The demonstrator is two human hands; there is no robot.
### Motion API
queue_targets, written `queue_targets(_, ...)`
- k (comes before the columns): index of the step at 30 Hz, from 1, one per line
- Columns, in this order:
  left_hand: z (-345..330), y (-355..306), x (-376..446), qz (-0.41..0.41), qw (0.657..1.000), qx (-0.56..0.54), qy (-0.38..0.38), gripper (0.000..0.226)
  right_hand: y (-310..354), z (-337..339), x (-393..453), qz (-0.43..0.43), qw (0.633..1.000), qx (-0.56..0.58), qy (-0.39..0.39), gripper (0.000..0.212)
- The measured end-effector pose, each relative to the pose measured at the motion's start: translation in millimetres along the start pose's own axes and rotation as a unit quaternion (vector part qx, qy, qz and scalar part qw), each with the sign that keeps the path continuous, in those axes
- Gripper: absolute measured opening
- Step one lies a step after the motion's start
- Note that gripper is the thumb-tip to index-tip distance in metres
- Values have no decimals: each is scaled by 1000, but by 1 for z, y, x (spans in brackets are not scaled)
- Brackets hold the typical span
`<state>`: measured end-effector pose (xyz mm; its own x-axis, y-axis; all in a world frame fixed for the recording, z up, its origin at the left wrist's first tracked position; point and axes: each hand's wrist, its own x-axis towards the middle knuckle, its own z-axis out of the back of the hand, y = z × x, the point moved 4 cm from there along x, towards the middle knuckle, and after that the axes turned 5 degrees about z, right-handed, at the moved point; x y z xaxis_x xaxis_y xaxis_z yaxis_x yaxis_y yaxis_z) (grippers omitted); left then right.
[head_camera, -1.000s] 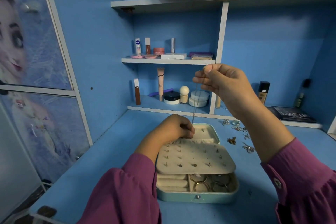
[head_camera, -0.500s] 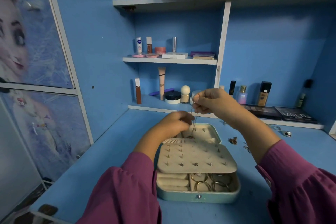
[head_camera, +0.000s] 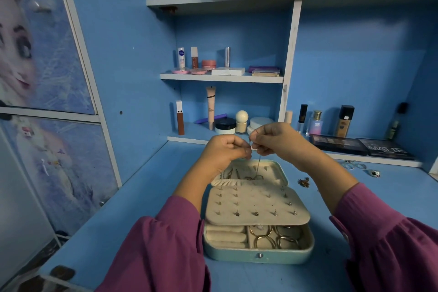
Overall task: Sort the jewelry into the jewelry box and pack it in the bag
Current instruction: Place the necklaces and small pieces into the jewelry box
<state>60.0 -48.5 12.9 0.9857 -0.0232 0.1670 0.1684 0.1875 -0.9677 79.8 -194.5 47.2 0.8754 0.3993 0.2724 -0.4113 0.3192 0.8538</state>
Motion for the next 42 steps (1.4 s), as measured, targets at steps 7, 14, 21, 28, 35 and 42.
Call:
queue_targets(7,3,18,12,3,971,229,-64,25,-35,-9,4,-13,978,-207,-10,12)
queue_targets(14,-1,14,13,-46,906,417,-61,16,-44,-20,4,48,948,-314,13,14)
queue_targets(21,1,17,15,-67,861,501,-54,21,-42,-17,4,6,943,-331,37,16)
queue_targets(28,8,36,14,33,886,462,-22,23,-35,-17,-8,-17,928,-358,106,17)
queue_targets(35,1,21,-4,12,915,403,14,25,-31,-14,-14,-36,943,-303,134,18)
queue_targets(42,-5,21,-6,76,923,374,47,44,-31,-21,-19,-83,936,-291,178,41)
